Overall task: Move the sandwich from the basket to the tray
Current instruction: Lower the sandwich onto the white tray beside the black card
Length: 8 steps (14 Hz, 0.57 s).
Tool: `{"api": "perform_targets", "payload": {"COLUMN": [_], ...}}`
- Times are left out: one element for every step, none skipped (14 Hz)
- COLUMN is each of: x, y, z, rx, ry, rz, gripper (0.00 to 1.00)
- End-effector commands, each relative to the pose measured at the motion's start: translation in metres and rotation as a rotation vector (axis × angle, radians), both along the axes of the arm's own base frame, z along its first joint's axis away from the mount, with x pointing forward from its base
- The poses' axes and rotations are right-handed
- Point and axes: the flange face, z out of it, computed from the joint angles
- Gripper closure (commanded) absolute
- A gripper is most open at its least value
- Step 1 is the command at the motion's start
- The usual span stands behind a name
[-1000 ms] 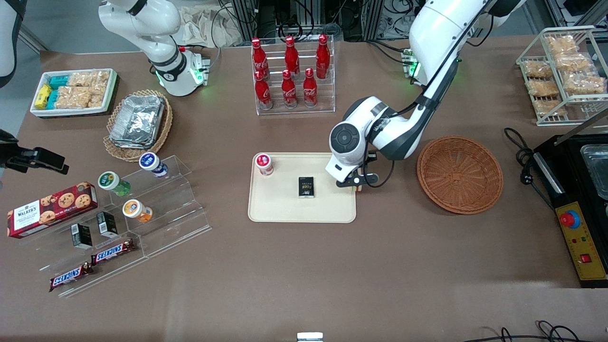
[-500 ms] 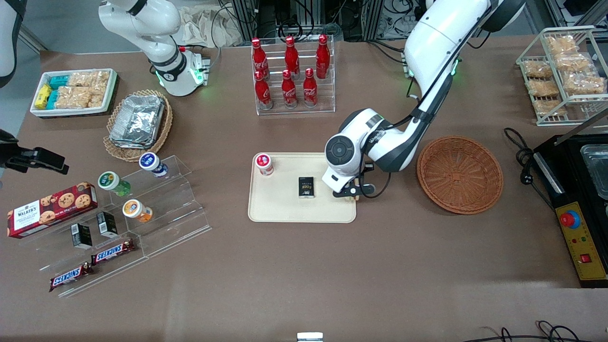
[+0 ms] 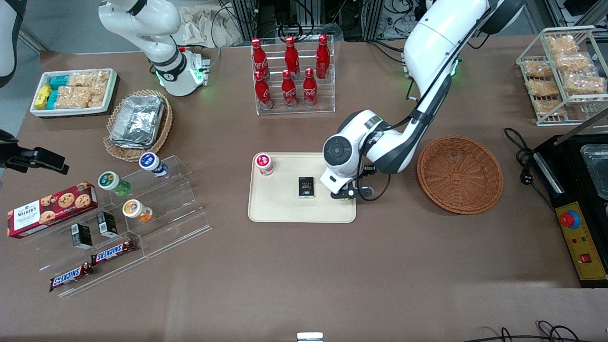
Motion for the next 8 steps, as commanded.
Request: {"api": "perform_targets", "payload": {"x": [0.008, 0.010, 0.015, 0.021, 0.027, 0.035, 0.041, 0.044], "y": [-0.008, -0.008, -0.008, -0.011, -0.012, -0.009, -0.006, -0.003], "z": [0.008, 0.015, 0.028, 0.043, 0.058, 0.073, 0.092, 0.110], "rx": [-0.002, -0.004, -0.004, -0.008, -0.009, -0.009, -0.015, -0.038], "ry": [-0.011, -0.015, -0.020, -0.029, -0.036, -0.052, -0.066, -0.071], "rz": [-0.008, -0.002, 0.017, 0.037, 0.073, 0.108, 0.123, 0.150], "gripper": [0.00, 0.00, 0.00, 0.00, 0.00, 0.00, 0.00, 0.00]}}
